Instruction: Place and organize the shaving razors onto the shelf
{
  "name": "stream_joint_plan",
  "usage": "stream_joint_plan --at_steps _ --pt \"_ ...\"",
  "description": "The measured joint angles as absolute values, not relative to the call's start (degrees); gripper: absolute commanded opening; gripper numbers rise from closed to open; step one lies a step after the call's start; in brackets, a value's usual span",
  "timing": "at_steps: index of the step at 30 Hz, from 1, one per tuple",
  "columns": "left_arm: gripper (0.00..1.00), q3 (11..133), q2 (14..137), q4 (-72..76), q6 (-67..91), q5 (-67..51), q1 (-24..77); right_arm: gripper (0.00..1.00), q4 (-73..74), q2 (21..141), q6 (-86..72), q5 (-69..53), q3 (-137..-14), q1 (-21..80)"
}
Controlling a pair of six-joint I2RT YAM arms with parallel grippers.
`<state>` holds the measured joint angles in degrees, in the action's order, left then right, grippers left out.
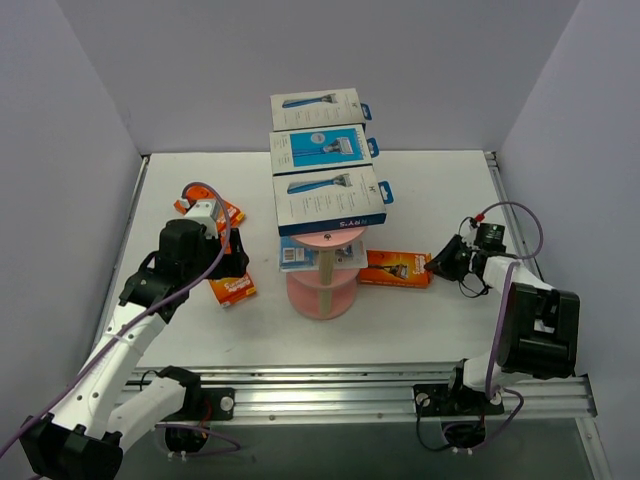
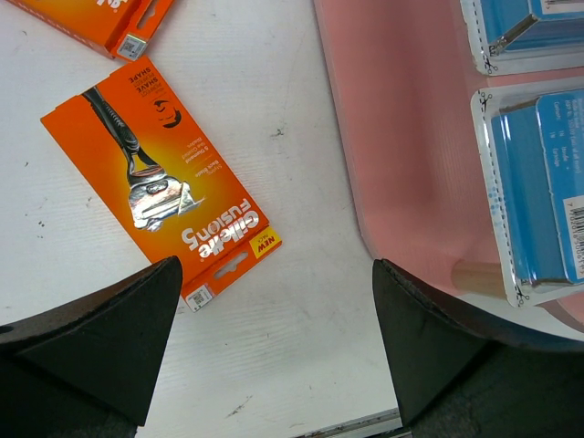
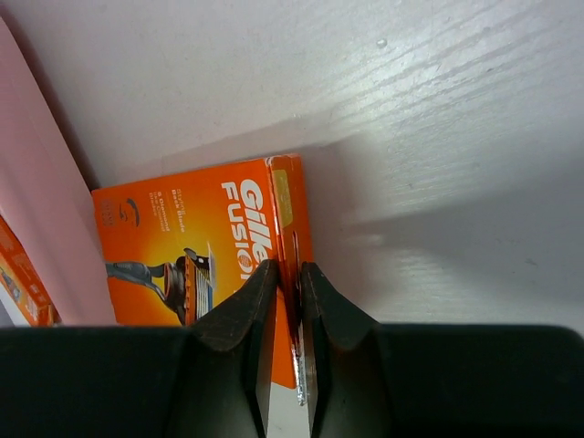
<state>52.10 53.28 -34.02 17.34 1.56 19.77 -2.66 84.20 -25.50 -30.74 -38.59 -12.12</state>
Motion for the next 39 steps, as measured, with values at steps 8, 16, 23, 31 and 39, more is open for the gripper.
stream_joint_plan --at_steps 8,16,23,31,39 --pt "0.95 52.1 53.28 -34.02 17.34 1.52 19.77 0.0 -2.68 84.2 -26.35 -33.15 -39.81 -14.11" --pt "0.95 52.1 53.28 -34.02 17.34 1.34 19.77 0.0 -5.39 83.99 -30.5 -36.62 -39.77 -15.46" --pt "0.95 52.1 53.28 -34.02 17.34 1.23 19.77 0.0 -8.75 83.57 -34.59 -39.27 -39.24 -15.73" --pt "0.95 52.1 53.28 -34.02 17.34 1.21 19.77 0.0 -11.97 80.01 -38.57 -41.43 -39.09 -15.73" --pt "0.95 52.1 53.28 -34.02 17.34 1.19 19.77 0.0 -14.81 78.13 -41.98 -43.03 -38.65 -15.84"
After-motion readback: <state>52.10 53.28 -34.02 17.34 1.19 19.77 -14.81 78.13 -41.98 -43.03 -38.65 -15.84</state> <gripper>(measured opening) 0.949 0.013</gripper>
